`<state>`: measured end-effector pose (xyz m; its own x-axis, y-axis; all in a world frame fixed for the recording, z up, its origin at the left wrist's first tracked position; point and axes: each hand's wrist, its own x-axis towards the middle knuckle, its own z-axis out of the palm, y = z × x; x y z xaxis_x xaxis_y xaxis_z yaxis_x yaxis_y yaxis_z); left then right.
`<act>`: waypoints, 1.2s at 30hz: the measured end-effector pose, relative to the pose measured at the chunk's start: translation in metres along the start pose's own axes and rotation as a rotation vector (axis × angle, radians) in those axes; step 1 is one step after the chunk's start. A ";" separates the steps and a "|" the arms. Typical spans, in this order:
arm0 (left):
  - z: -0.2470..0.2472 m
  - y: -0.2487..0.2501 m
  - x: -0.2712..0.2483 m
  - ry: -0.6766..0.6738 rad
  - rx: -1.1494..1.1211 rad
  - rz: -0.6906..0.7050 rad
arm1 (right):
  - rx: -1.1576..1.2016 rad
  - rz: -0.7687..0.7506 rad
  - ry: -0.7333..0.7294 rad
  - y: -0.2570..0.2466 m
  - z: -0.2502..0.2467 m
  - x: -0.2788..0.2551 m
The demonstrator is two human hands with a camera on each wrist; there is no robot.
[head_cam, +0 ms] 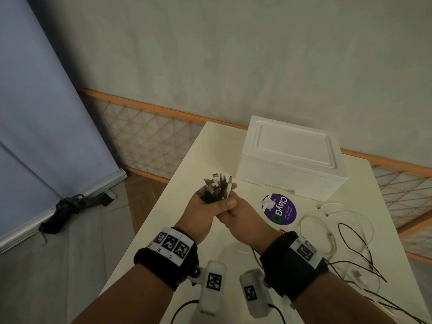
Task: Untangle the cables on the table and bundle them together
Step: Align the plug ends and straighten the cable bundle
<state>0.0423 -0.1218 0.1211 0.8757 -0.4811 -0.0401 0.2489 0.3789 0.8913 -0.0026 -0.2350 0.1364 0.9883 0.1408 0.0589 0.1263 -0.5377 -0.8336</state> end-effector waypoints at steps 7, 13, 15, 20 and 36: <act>-0.004 0.020 0.004 0.019 -0.033 0.114 | -0.317 0.101 -0.056 -0.001 0.005 -0.001; 0.006 0.014 0.004 0.112 0.378 0.303 | -0.099 0.215 -0.015 -0.019 0.005 0.007; 0.003 0.011 0.007 0.135 0.448 0.310 | -0.216 0.179 -0.071 -0.022 0.007 0.007; 0.004 0.013 0.002 0.132 0.435 0.278 | -0.272 0.272 -0.046 -0.019 0.010 0.014; -0.001 0.025 -0.002 0.039 0.777 0.207 | -0.456 0.305 0.038 -0.001 0.018 0.020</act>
<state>0.0470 -0.1104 0.1431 0.8898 -0.4283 0.1578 -0.2668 -0.2077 0.9411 0.0160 -0.2168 0.1288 0.9872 -0.1038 -0.1212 -0.1507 -0.8561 -0.4943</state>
